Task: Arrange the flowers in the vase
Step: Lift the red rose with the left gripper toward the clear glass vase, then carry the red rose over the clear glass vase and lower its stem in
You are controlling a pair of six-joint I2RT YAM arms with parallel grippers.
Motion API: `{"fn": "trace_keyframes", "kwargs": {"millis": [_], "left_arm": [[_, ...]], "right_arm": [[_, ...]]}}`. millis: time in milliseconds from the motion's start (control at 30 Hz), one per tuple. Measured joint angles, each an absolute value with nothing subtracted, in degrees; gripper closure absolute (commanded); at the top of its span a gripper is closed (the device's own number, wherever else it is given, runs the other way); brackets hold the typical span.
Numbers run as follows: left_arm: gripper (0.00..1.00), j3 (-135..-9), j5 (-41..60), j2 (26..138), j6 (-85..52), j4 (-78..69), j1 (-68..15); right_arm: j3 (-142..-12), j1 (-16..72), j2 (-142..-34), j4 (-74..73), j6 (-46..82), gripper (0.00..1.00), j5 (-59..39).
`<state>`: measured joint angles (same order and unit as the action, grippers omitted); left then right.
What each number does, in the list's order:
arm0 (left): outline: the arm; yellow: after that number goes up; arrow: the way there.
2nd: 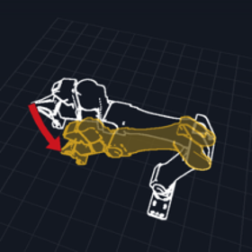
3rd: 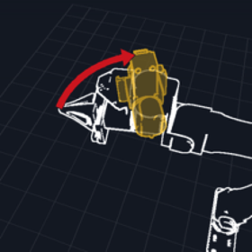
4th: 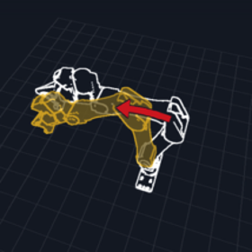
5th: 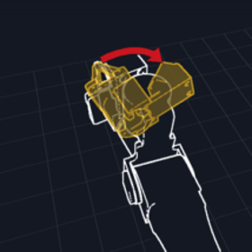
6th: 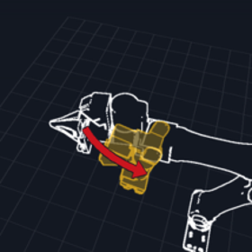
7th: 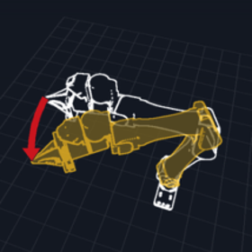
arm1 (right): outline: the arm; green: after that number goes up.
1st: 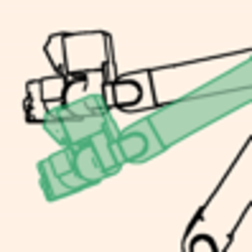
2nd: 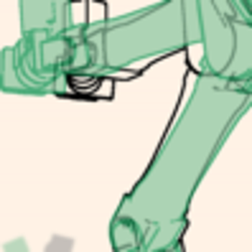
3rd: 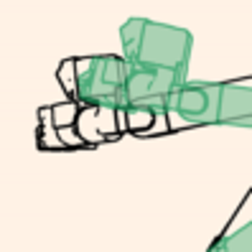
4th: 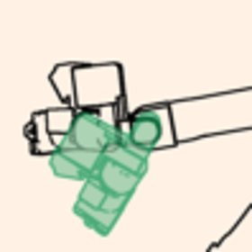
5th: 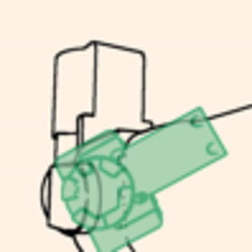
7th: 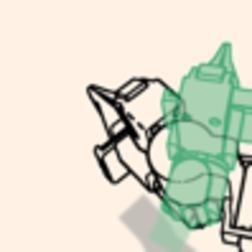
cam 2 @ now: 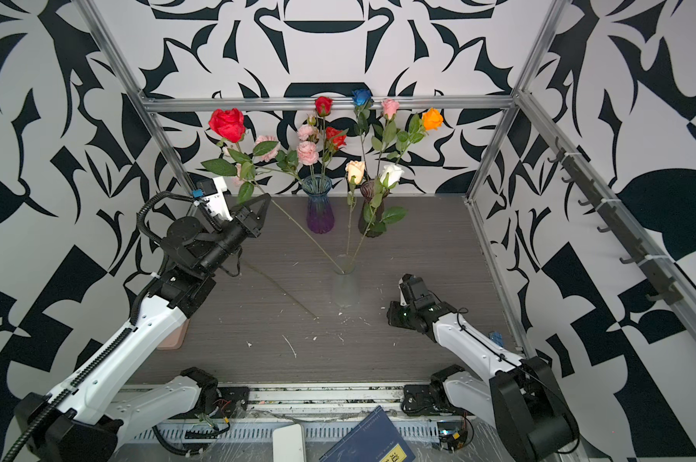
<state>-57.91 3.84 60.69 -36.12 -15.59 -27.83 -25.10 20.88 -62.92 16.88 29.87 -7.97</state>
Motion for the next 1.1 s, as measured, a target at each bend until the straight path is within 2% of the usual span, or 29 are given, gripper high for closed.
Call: {"fn": "trace_keyframes", "kwargs": {"millis": [367, 1100], "left_arm": [[1.00, -59.16, 3.81, 64.12, -26.30, -15.53, -33.54], [1.00, -64.84, 2.37, 64.84, -24.27, -15.84, -33.89]], "right_arm": [[-25.10, 20.88, -62.92, 16.88, 29.87, 0.62, -7.86], [-25.10, 20.88, -62.92, 16.91, 29.87, 0.62, -7.86]]}}
